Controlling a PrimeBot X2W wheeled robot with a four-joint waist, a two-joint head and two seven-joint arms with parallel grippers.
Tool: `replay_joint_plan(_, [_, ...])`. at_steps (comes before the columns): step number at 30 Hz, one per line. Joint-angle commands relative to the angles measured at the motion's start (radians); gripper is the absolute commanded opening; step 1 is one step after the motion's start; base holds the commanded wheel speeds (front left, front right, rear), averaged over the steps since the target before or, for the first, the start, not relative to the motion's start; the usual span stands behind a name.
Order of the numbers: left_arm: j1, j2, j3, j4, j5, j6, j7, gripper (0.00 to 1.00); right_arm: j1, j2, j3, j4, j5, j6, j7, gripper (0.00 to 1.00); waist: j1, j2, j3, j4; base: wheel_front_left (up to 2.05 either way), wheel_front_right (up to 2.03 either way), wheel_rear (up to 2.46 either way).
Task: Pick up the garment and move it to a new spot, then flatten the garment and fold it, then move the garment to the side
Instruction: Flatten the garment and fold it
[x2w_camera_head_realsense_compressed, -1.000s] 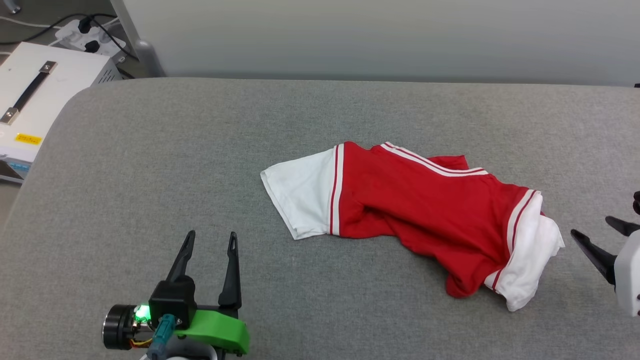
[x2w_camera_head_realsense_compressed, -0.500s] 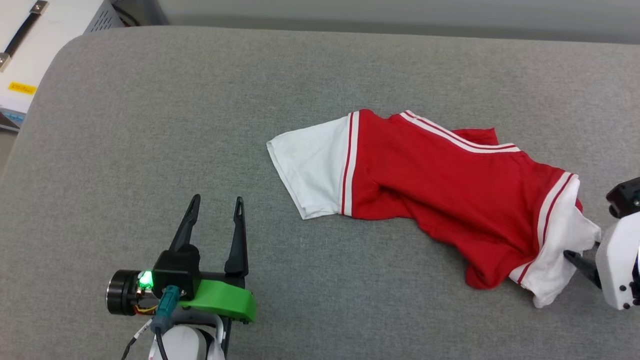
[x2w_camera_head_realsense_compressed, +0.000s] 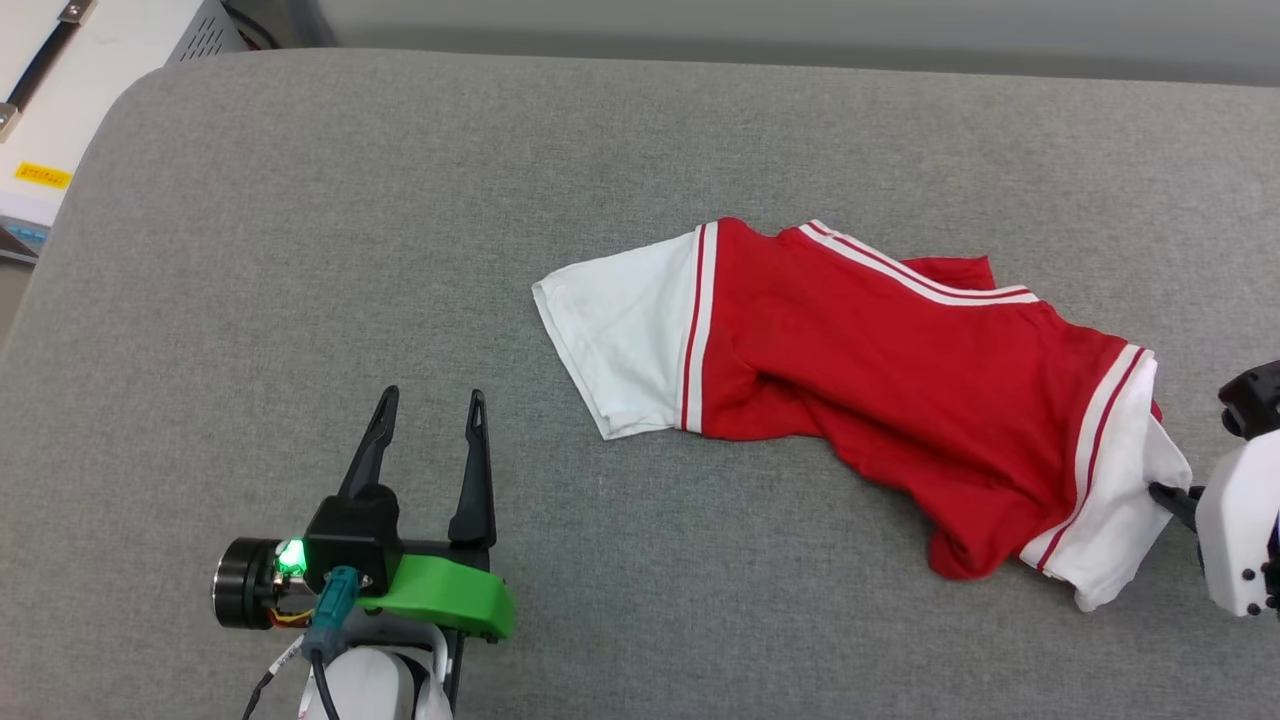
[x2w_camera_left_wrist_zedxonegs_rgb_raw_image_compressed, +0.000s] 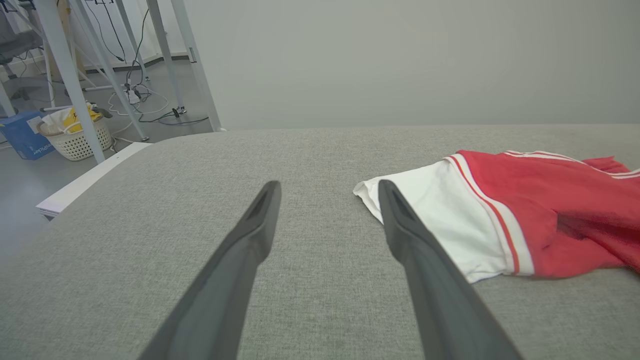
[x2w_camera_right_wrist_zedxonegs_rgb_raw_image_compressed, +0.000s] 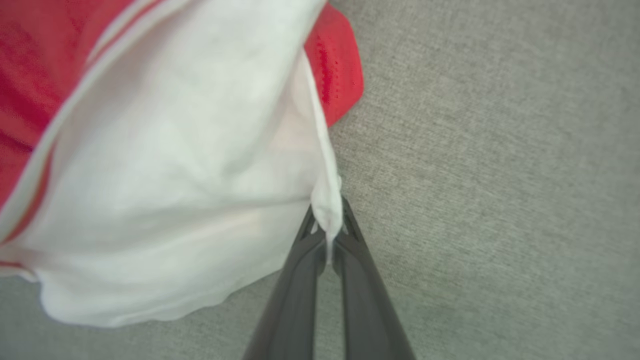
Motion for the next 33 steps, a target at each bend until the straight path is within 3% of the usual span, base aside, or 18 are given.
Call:
replay_joint_plan(1, [-0.002,-0.005,0.0,0.0,-0.008,0.008,-0.006,1.0,0.003,-0.027,-0.017,0.011,0.014,-0.001,-0.01,0.0,-0.0001,0.0,-0.01,-0.004,0.0,0.0,0.0])
replay_joint_plan(7, [0.002,-0.005,-0.004,-0.004,-0.015,0.012,-0.006,1.0,0.0,-0.096,-0.109,0.049,0.065,-0.001,-0.05,0.0,-0.0001,0.0,-0.007,0.013,0.0,0.0,0.0])
replay_joint_plan(12, [0.0,-0.005,-0.003,-0.007,-0.015,0.01,-0.006,1.0,-0.003,-0.115,-0.163,0.122,0.075,-0.001,-0.057,0.0,-0.0001,0.0,0.013,0.03,0.0,0.0,0.0])
replay_joint_plan(24, [-0.017,-0.005,0.005,0.001,-0.002,0.001,-0.006,1.0,-0.025,-0.003,-0.202,0.404,0.028,-0.001,-0.147,0.0,-0.0001,0.0,0.028,0.035,0.0,0.0,0.0])
replay_joint_plan(26, [-0.011,-0.005,0.007,0.005,0.002,0.0,-0.006,1.0,-0.03,0.0,-0.202,0.409,0.008,-0.001,-0.215,0.39,-0.0001,0.0,0.012,0.029,0.0,0.0,0.0])
replay_joint_plan(27, [-0.008,-0.005,0.009,0.008,0.004,-0.001,-0.006,1.0,-0.031,0.0,-0.197,0.407,-0.007,-0.001,-0.254,0.47,-0.0001,0.0,0.001,0.024,0.0,0.0,0.0])
replay_joint_plan(28, [-0.004,-0.005,0.011,0.01,0.006,-0.002,-0.006,1.0,-0.033,-0.001,-0.199,0.405,-0.019,-0.001,-0.294,1.0,-0.0001,0.0,-0.009,0.019,0.0,0.0,0.0])
replay_joint_plan(33, [0.016,-0.001,0.033,0.009,0.013,-0.01,-0.006,1.0,-0.031,0.001,-0.221,0.393,-0.087,-0.001,-0.486,1.0,-0.0001,0.0,-0.061,-0.011,0.0,0.0,0.0])
